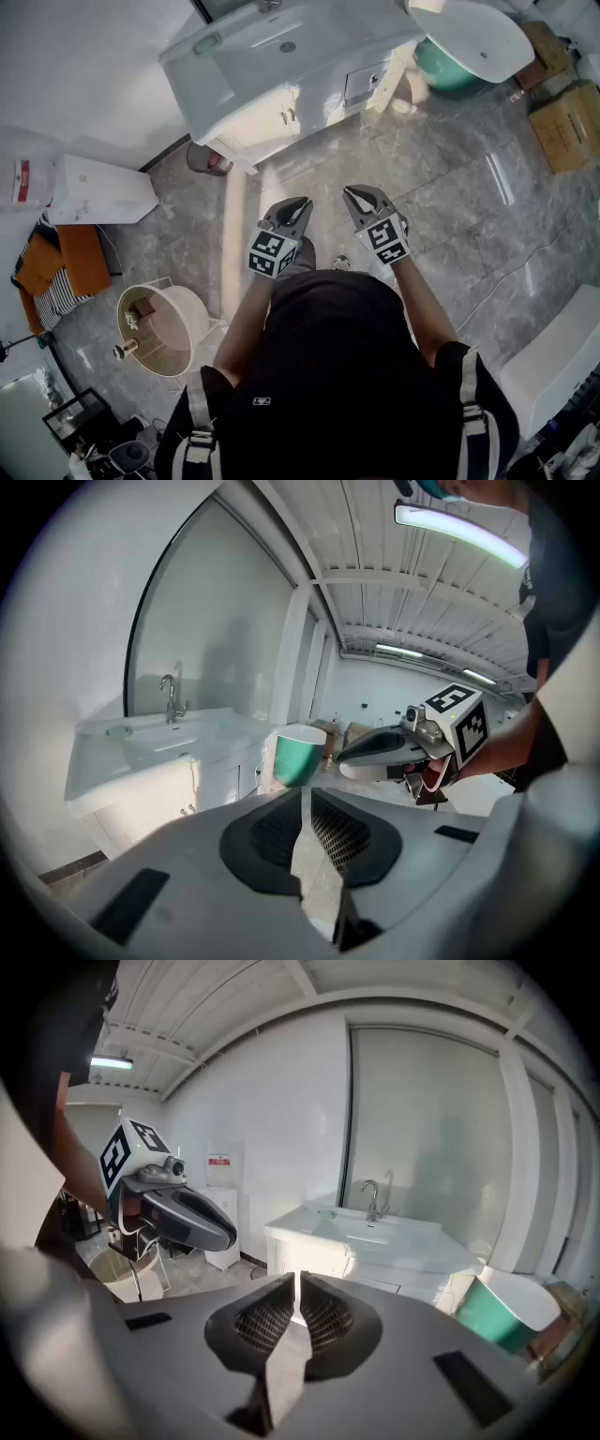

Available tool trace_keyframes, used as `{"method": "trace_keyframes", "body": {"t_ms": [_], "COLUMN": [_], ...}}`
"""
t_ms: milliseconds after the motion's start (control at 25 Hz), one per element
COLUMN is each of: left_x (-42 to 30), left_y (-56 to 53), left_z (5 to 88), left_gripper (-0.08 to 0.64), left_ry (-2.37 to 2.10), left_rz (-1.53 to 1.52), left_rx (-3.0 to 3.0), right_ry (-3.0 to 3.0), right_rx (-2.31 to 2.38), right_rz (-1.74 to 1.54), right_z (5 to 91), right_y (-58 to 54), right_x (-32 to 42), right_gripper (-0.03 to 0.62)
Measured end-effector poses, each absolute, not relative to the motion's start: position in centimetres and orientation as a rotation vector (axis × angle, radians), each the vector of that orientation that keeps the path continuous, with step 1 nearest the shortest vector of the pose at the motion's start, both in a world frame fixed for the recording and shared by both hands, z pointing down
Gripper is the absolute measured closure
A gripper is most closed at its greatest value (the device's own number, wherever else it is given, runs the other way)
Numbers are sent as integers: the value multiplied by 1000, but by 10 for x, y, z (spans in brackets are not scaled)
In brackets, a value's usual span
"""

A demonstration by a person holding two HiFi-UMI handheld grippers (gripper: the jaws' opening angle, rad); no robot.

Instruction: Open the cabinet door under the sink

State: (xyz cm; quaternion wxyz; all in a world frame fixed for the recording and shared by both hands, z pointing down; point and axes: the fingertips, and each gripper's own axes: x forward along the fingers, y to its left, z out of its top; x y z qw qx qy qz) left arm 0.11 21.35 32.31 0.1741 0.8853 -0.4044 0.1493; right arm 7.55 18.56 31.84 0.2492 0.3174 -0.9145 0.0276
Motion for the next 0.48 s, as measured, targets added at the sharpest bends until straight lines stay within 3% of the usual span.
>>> {"method": "trace_keyframes", "body": {"t_ms": [480], "left_x": [-3], "left_y": [212], "left_z": [325], "left_gripper": [522], "left_ry": [-1139], "left_rz": [425], "left_rx": [2507], "right_ry": [-2476], "right_rx": [883], "right_rz": [93], "right_z": [323], "right_y": [186], "right_x": [78], "right_gripper": [520]}}
